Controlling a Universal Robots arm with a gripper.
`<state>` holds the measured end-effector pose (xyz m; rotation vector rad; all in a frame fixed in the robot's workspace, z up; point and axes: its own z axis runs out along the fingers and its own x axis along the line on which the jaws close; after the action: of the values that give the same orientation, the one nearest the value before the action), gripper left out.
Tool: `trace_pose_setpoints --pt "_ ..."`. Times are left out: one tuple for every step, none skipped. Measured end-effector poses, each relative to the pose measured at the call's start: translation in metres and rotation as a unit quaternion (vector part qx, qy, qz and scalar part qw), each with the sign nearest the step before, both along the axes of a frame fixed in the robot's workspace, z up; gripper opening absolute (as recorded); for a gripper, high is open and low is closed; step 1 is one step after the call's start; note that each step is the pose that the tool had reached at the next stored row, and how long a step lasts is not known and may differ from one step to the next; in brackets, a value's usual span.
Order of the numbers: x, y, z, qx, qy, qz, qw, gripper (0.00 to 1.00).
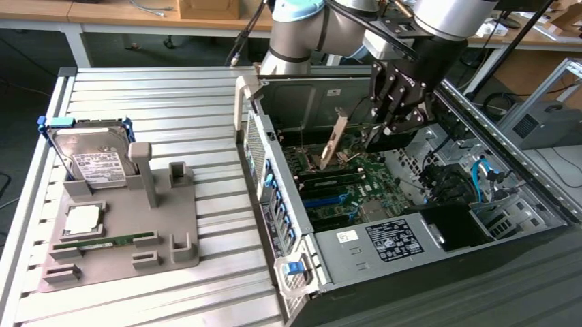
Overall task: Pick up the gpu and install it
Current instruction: 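Insert the gpu into the slot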
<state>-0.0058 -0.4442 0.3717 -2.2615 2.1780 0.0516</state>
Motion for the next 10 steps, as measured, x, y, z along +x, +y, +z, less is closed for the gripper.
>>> trace_pose_setpoints --pt "-0.0004 -0.0001 -0.0001 0.0 0.0 0.0 1.0 0.27" --pt "-0.001 -0.0003 -0.0004 0.0 0.0 0.0 1.0 0.27" --pt "-0.0014 -0.0005 -0.0006 0.0001 0.0 0.0 1.0 0.27" --pt "-0.0017 -0.0006 -0.0006 0.0001 0.0 0.0 1.0 0.27" --pt "-0.002 -0.0007 -0.0007 0.0 0.0 0.0 1.0 0.27" --pt "-0.0022 -0.0007 -0.0008 -0.0001 0.0 0.0 1.0 0.27" --pt "-0.0023 -0.0007 -0.0012 0.0 0.0 0.0 1.0 0.27" --pt "-0.0025 -0.0008 -0.0015 -0.0001 0.0 0.0 1.0 0.27" --pt "-0.0026 -0.0008 -0.0018 0.0 0.0 0.0 1.0 0.27" --pt "-0.0026 -0.0007 -0.0021 0.0 0.0 0.0 1.0 0.27"
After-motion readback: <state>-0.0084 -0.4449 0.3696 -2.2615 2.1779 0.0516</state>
